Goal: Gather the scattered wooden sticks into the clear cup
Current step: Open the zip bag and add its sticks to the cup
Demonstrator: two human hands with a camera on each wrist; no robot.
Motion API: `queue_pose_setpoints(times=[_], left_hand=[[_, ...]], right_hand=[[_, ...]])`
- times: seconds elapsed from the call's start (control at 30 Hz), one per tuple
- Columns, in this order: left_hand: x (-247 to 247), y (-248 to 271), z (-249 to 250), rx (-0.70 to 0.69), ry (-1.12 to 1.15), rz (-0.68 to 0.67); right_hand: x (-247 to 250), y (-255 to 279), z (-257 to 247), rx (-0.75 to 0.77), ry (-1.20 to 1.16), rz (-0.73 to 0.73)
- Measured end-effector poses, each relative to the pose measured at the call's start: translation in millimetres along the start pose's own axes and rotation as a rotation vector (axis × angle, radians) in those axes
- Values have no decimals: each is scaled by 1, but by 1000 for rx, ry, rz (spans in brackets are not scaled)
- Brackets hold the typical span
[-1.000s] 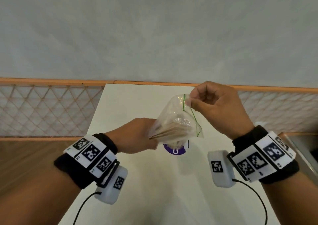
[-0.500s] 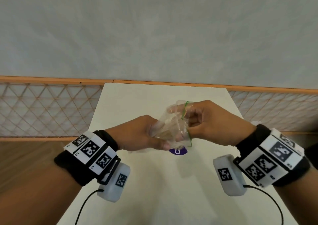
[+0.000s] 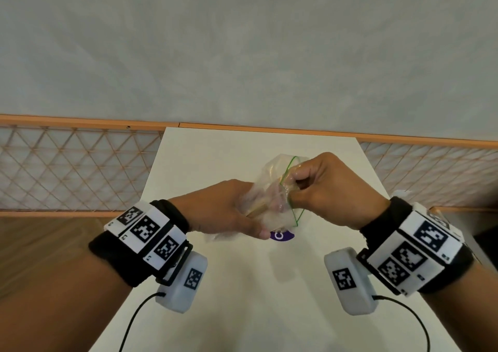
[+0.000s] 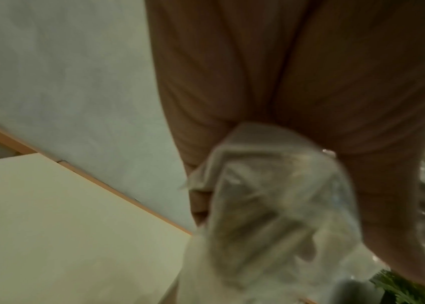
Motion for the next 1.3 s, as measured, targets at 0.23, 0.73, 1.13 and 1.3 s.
queue_pose_setpoints(times=[0.23, 0.73, 1.13, 1.3], left_hand=[[11, 15, -16, 71, 16, 54], [-22, -4, -5, -5, 312, 63], [-21, 45, -108, 186, 377, 331], [-59, 51, -169, 401, 488, 553]], right_hand=[[42, 5, 15, -126, -201, 10], [6, -7, 45, -354, -1236, 98], [50, -27, 71, -456, -1294, 516], [52, -52, 78, -407, -1317, 637]])
Point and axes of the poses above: each hand's wrist, its own y-axis away from the middle knuckle, its own x-axis out of the back of the hand, z = x × y, the point moved 7 cm from there along -y, towards the middle knuckle, and after that the axes turned 14 degrees about -x, right-handed, at the moved point
